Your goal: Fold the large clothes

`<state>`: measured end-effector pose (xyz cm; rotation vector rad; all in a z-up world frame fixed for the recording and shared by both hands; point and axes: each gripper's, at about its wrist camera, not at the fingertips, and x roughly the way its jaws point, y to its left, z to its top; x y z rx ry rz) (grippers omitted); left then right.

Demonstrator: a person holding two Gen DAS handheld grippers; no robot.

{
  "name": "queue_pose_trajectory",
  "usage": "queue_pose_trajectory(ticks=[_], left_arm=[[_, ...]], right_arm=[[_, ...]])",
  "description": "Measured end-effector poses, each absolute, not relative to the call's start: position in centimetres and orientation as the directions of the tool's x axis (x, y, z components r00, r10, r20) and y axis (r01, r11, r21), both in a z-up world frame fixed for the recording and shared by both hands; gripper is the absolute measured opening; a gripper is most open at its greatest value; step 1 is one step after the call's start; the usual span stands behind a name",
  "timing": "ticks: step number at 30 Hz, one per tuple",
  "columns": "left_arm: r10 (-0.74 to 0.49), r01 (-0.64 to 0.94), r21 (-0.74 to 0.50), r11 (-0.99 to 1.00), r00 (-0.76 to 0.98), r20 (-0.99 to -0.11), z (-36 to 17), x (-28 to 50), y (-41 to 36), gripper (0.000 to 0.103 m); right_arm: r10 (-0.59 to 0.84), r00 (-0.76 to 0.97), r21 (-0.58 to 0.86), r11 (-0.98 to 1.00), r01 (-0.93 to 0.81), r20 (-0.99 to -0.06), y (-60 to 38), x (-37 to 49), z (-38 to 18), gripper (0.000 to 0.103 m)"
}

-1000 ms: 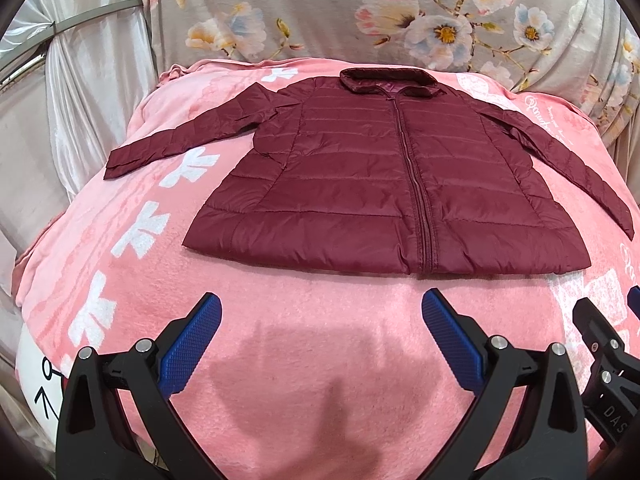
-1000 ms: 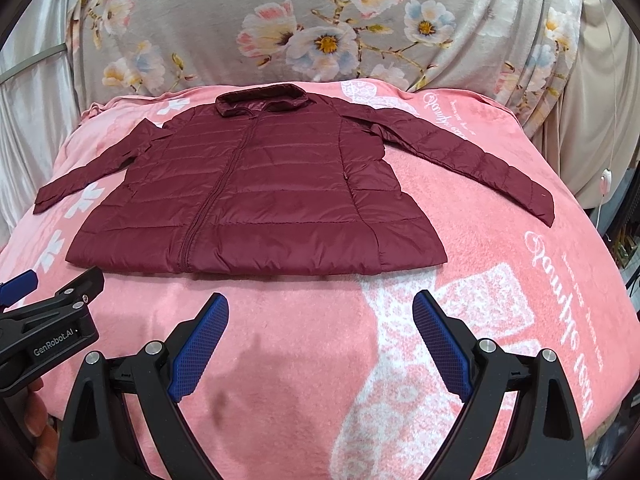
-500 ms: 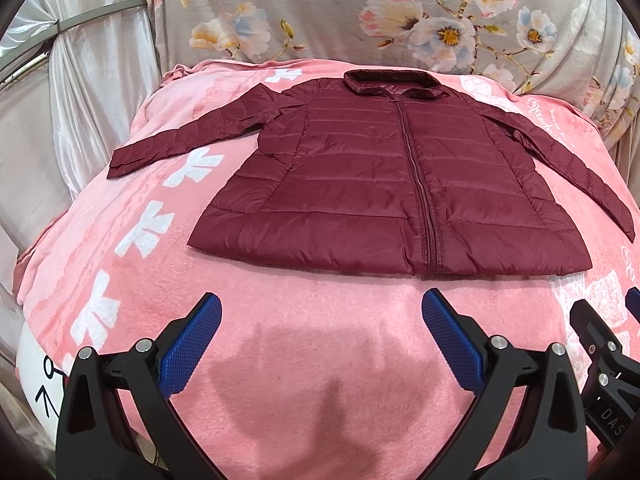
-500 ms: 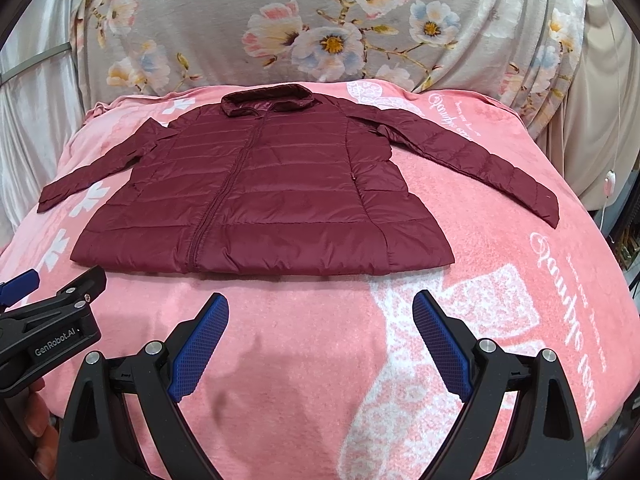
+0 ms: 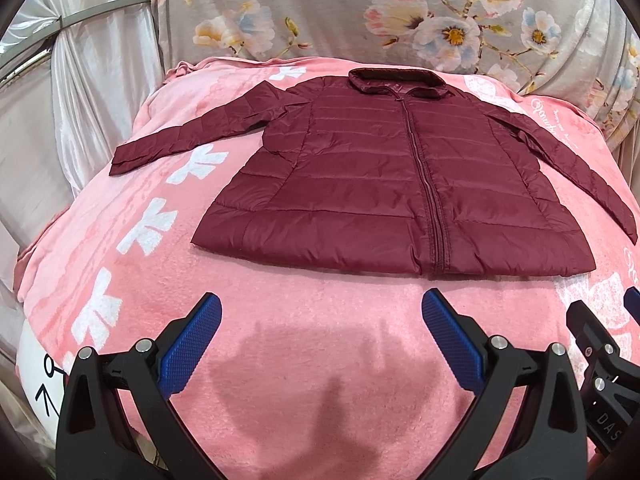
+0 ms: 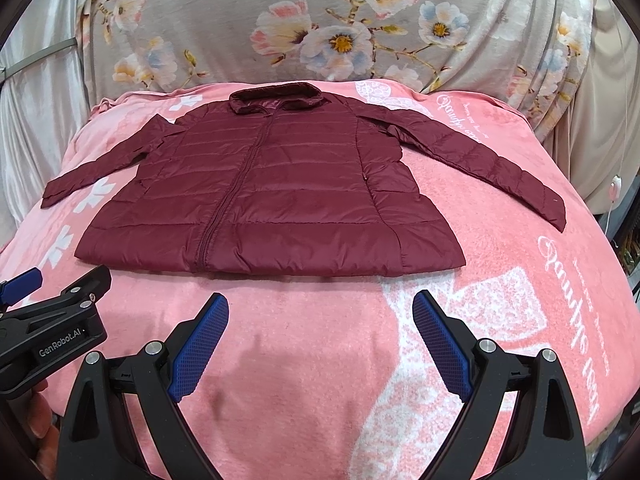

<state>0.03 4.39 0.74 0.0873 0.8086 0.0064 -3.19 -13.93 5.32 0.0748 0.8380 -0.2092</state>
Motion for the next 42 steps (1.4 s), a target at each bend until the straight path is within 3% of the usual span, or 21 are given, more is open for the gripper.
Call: queue_pose_trajectory(ticks=[26, 35, 42], left_arm=[[0.041, 0.020, 0.075, 0.997, 0.682, -0.730, 0.1, 0.6, 4.9, 0.098], [0.064, -0.054, 0.038, 0.998, 0.638, -0.768, -1.5, 4.5, 7.4, 0.098], [0.047, -0.086, -0.009, 0.996, 0.629, -0.776, -2.4, 8.1, 8.5, 0.098]], right_arm=[[-0.142, 0.635, 0.005, 0.975, 0.223, -0.759, -15.1, -2.2, 4.6, 0.091], [-0.199, 0.587, 0.268, 0.745, 0.611, -0.784, -36.9, 0.7, 1.8, 0.091], [-0.279, 0.520, 0.333, 0.511, 0.792, -0.807, -50.4, 0.7, -1.6, 0.091]])
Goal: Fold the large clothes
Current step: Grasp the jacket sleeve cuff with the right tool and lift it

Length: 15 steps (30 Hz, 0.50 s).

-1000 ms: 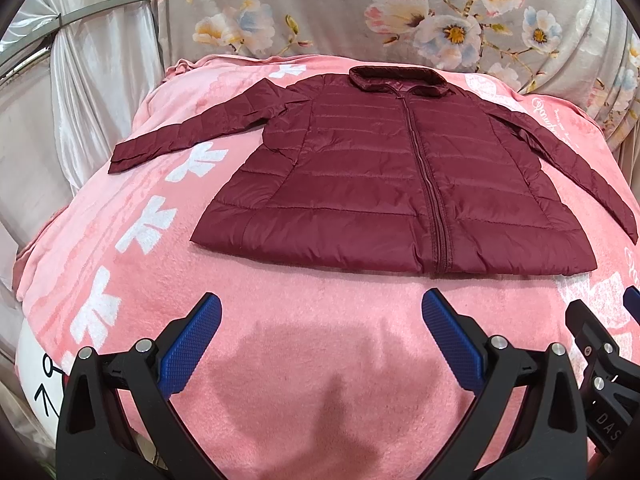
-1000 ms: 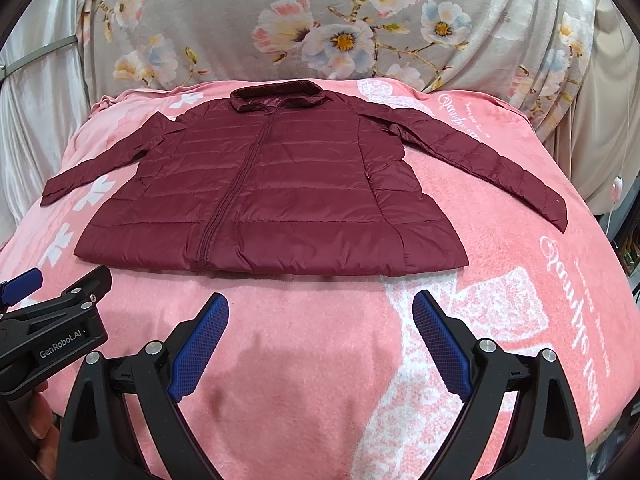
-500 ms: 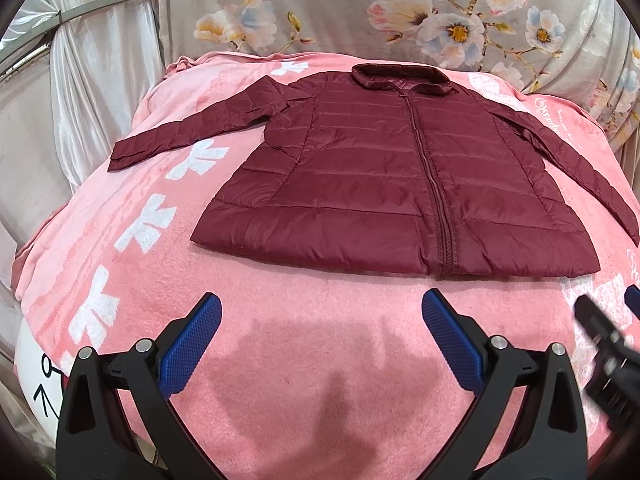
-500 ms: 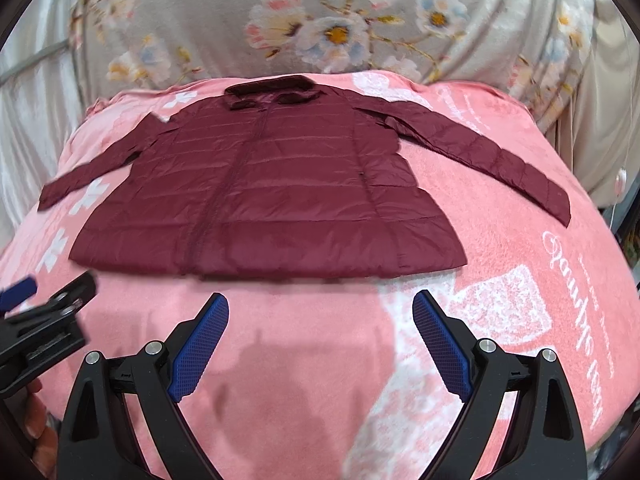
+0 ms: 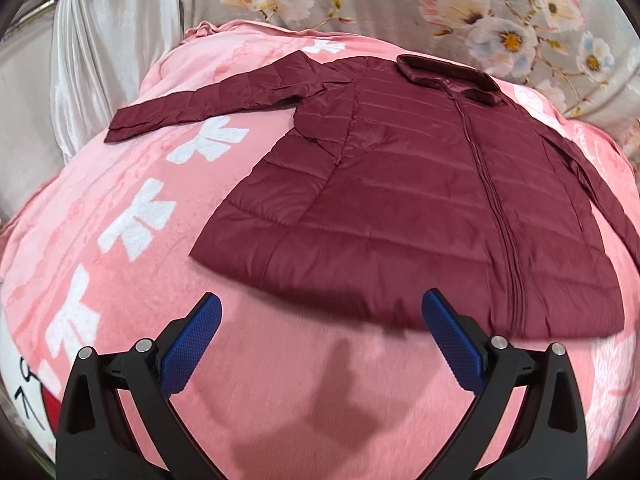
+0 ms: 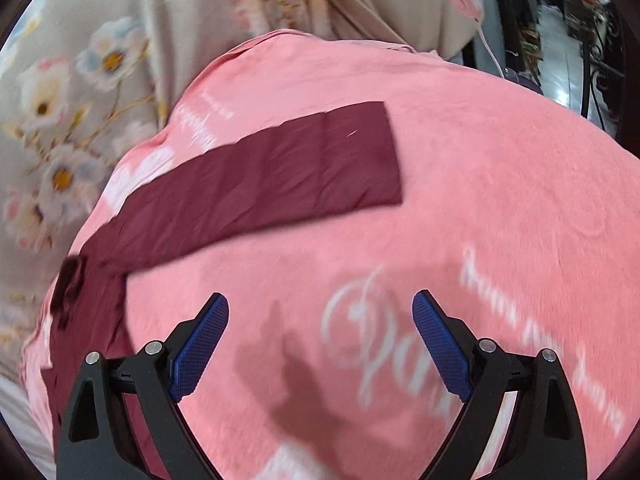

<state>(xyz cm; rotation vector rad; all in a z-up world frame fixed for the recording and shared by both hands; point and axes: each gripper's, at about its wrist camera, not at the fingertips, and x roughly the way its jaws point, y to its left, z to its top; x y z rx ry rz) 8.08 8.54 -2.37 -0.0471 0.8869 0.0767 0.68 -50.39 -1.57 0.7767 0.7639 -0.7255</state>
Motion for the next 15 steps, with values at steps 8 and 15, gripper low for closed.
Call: queue_pose_trajectory(ticks=[8, 15], left_arm=[[0.033, -0.132, -0.069, 0.989, 0.647, -0.762, -2.4, 11.5, 9.0, 0.098], [0.050, -0.137, -0.053, 0.989, 0.656, -0.753, -2.2, 13.8, 8.6, 0.098]], right_arm=[[-0.291, 0.539, 0.403, 0.415, 0.816, -0.790, -55.2, 2.9, -3.7, 0.089], [-0.327, 0.545, 0.400, 0.416, 0.817, -0.772, -57.9, 6.8, -3.1, 0.025]])
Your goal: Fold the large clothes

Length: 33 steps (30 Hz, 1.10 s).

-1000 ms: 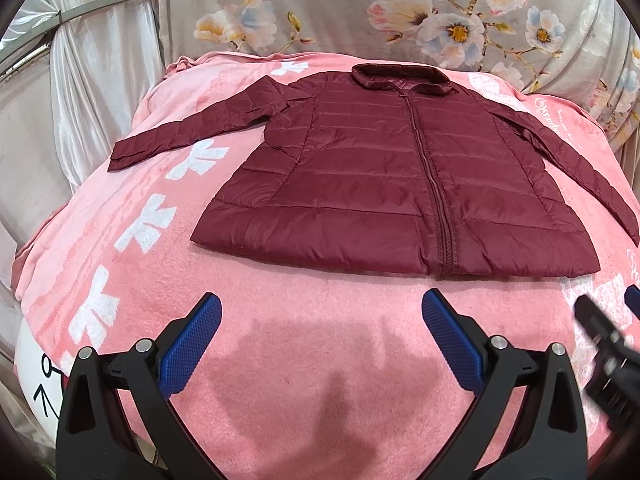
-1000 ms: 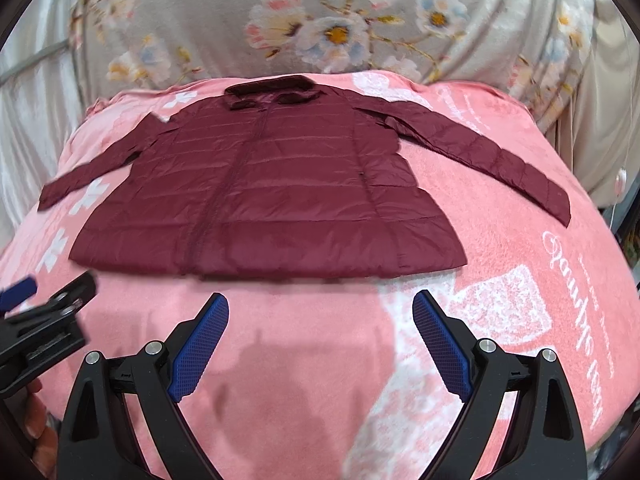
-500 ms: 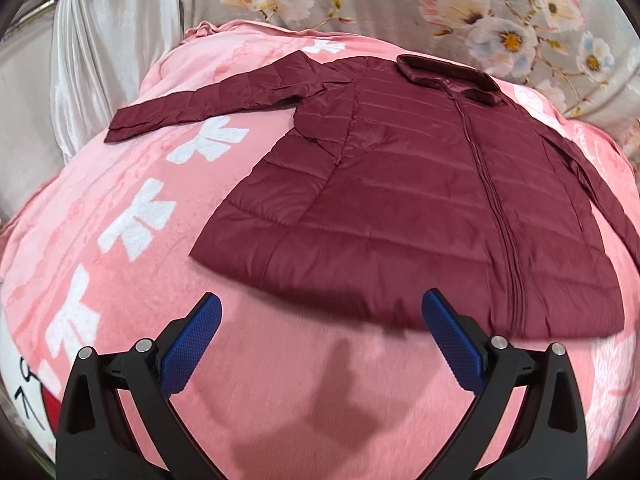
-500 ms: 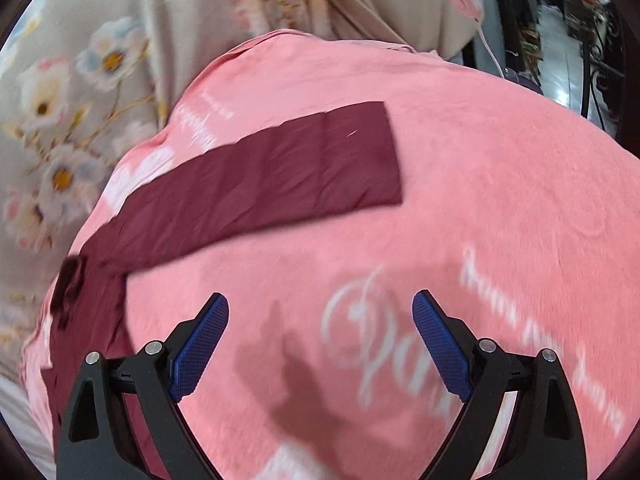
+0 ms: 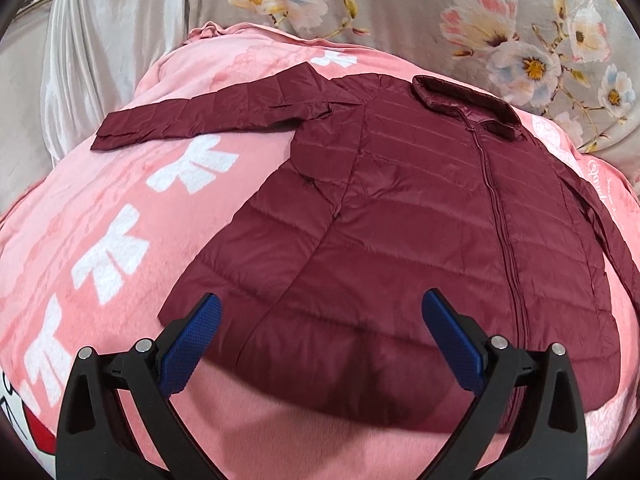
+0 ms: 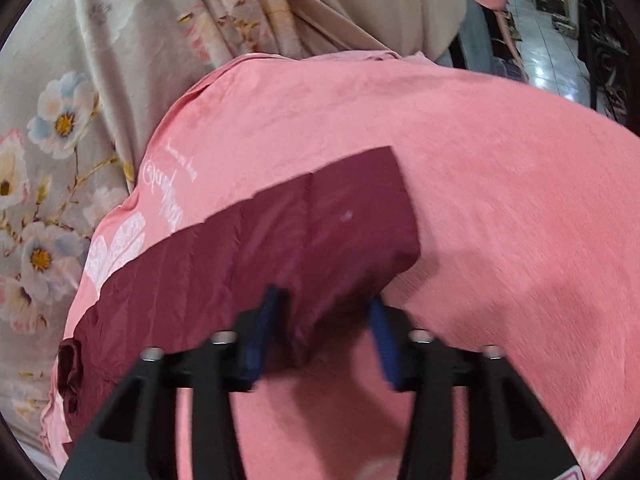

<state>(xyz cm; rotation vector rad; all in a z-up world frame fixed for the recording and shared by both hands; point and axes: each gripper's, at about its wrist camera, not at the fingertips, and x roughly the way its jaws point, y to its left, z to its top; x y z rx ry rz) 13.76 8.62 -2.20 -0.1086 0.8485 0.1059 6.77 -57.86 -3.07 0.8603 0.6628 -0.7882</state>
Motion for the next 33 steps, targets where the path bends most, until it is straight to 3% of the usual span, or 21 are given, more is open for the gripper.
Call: queue_pose_trajectory(ticks=[1, 2, 8, 14, 19, 25, 30, 32, 33], left_arm=[[0.052, -0.135, -0.050, 0.990, 0.656, -0.753, -2.2, 14.2, 8.5, 0.098], [0.053, -0.134, -0.047, 0.990, 0.656, -0.753, -2.2, 14.4, 8.4, 0.098], [0.054, -0.129, -0.043, 0.991, 0.664, -0.746, -2.0, 15.9, 8.1, 0.098], [0.056, -0.136, -0.051, 0.989, 0.680, -0.731, -1.5, 16.8, 8.6, 0.098], [0.060, -0.147, -0.059, 0.987, 0.689, -0.723, -1.2, 17.3, 9.8, 0.098], [0.067, -0.174, -0.078, 0.982, 0.700, -0.711, -0.7, 18.0, 11.9, 0.098], [-0.009, -0.146, -0.156, 0.977, 0.700, -0.714, -0.5, 19.5, 13.1, 0.098], [-0.070, -0.116, -0.210, 0.971, 0.701, -0.710, -0.5, 20.5, 13.2, 0.098], [-0.121, -0.089, -0.251, 0.964, 0.694, -0.710, -0.6, 21.6, 13.1, 0.098]], right_arm=[[-0.333, 0.548, 0.393, 0.431, 0.812, -0.767, -57.9, 7.6, -2.6, 0.015], [-0.340, 0.556, 0.386, 0.453, 0.804, -0.759, -57.6, 8.6, -1.9, 0.012], [-0.296, 0.714, 0.358, 0.706, 0.611, -0.635, -50.6, 16.8, 6.1, 0.009], [-0.066, 0.832, 0.320, 0.904, 0.284, -0.550, -37.6, 25.7, 11.8, 0.009], [0.163, 0.810, 0.338, 0.940, 0.047, -0.564, -26.5, 30.8, 11.0, 0.009], [0.346, 0.683, 0.359, 0.924, -0.131, -0.643, -15.3, 34.1, 6.6, 0.010], [0.384, 0.602, 0.307, 0.923, -0.232, -0.700, -8.9, 34.3, 3.2, 0.017], [0.404, 0.591, 0.301, 0.915, -0.270, -0.698, -7.7, 33.5, 3.3, 0.029], [0.409, 0.599, 0.300, 0.912, -0.278, -0.689, -7.9, 33.1, 3.5, 0.040]])
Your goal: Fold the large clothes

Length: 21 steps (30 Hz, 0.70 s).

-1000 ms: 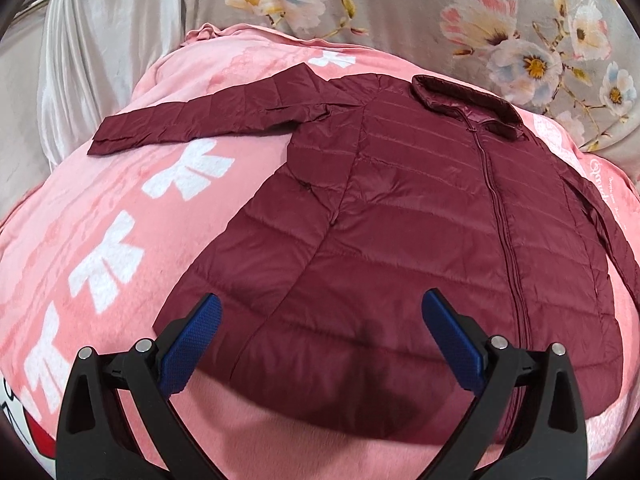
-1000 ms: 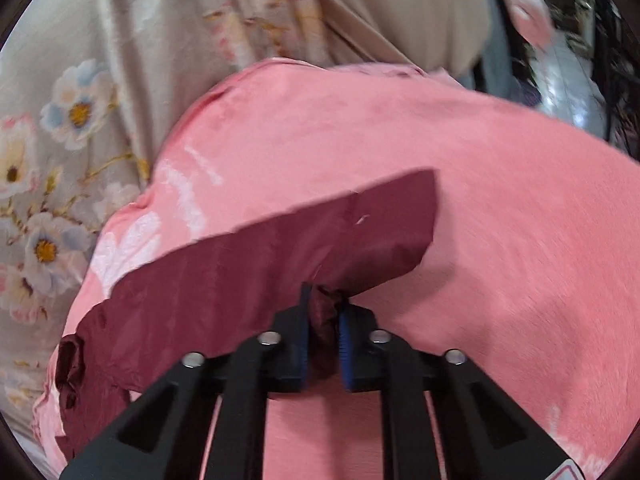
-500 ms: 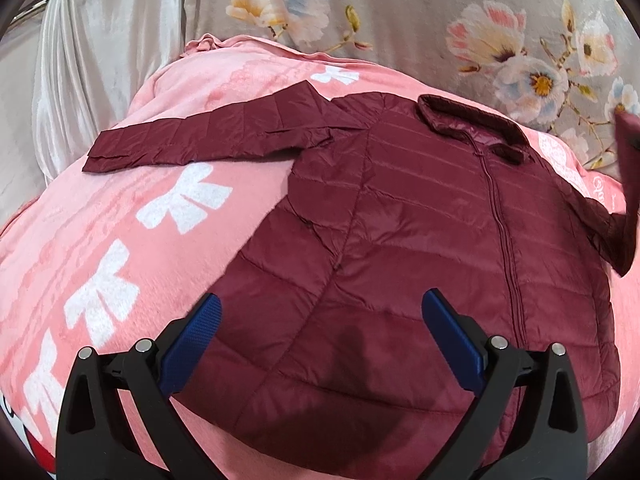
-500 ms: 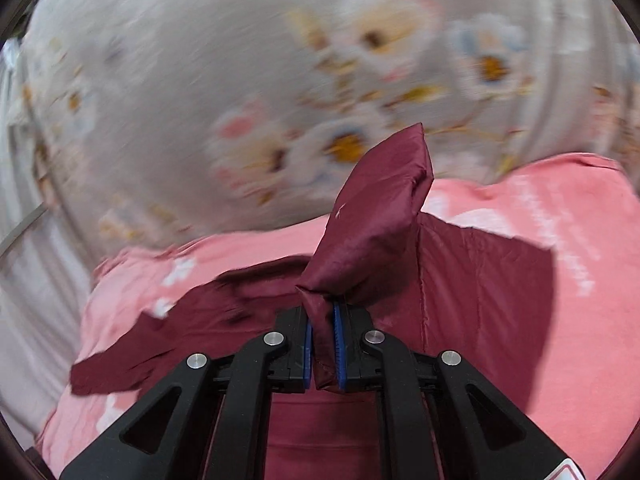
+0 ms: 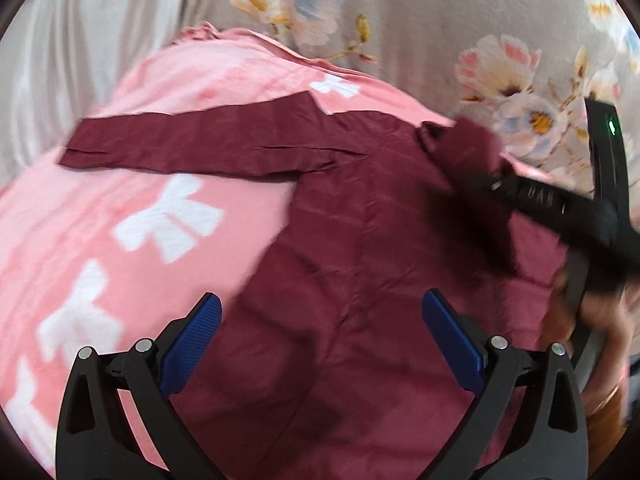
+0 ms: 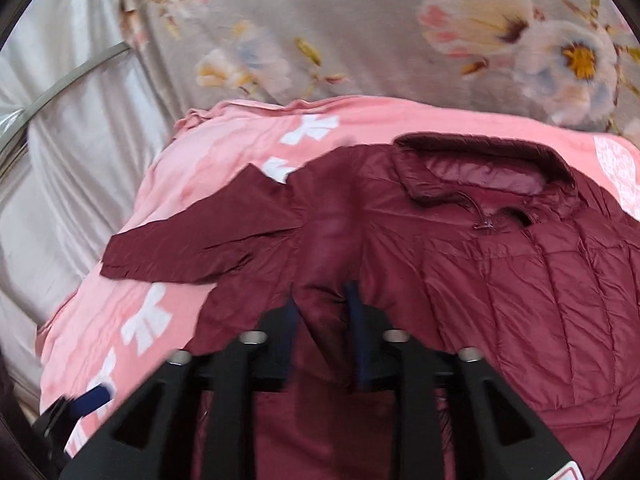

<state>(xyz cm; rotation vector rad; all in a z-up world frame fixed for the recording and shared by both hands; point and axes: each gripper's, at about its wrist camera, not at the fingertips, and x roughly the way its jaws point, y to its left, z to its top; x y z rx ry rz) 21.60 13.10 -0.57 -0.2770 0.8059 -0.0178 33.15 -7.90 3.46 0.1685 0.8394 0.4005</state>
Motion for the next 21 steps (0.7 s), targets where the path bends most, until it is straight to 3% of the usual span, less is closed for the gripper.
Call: queue_pose_trajectory(ticks=[1, 4, 8, 14, 15, 17, 19, 20, 21], left_arm=[[-0.154, -0.072, -0.276, 0.958, 0.686, -0.711, -0.7, 22.2, 12.9, 0.098], [-0.290, -0.010, -0.388, 0.922, 0.645, -0.707, -1.1, 25.3, 11.9, 0.098], [-0.434, 0.028, -0.503, 0.864, 0.548, -0.715, -3.1, 29.9, 9.5, 0.098], [-0.499, -0.105, -0.611, 0.785, 0.478, -0.723, -6.4, 33.5, 8.5, 0.097], [-0.508, -0.105, -0.625, 0.774, 0.488, -0.710, -6.1, 33.7, 8.5, 0.092], [-0.525, -0.095, -0.645, 0.758, 0.497, -0.691, -5.7, 33.9, 8.3, 0.065], [-0.523, -0.078, -0.639, 0.766, 0.503, -0.688, -4.9, 34.4, 7.8, 0.047], [-0.516, -0.060, -0.627, 0.776, 0.510, -0.688, -4.3, 34.6, 7.4, 0.030], [-0.512, -0.045, -0.618, 0.785, 0.515, -0.688, -3.9, 34.7, 7.5, 0.023]], right_arm=[[0.410, 0.618, 0.298, 0.912, -0.281, -0.671, -8.5, 32.3, 4.0, 0.048], [0.369, 0.673, 0.280, 0.929, -0.243, -0.640, -11.7, 30.2, 5.5, 0.053], [0.270, 0.708, 0.308, 0.948, -0.078, -0.653, -19.2, 28.4, 5.5, 0.054], [0.117, 0.697, 0.349, 0.916, 0.200, -0.708, -31.0, 26.0, 2.0, 0.055], [0.111, 0.693, 0.362, 0.904, 0.227, -0.712, -32.2, 25.9, 1.4, 0.055], [0.103, 0.681, 0.399, 0.868, 0.294, -0.725, -35.2, 25.9, -0.2, 0.055], [0.122, 0.675, 0.448, 0.830, 0.333, -0.727, -37.2, 26.3, -1.6, 0.055], [0.136, 0.674, 0.476, 0.807, 0.349, -0.726, -38.2, 26.6, -2.2, 0.055], [0.142, 0.673, 0.491, 0.792, 0.362, -0.726, -38.7, 26.8, -2.7, 0.055]])
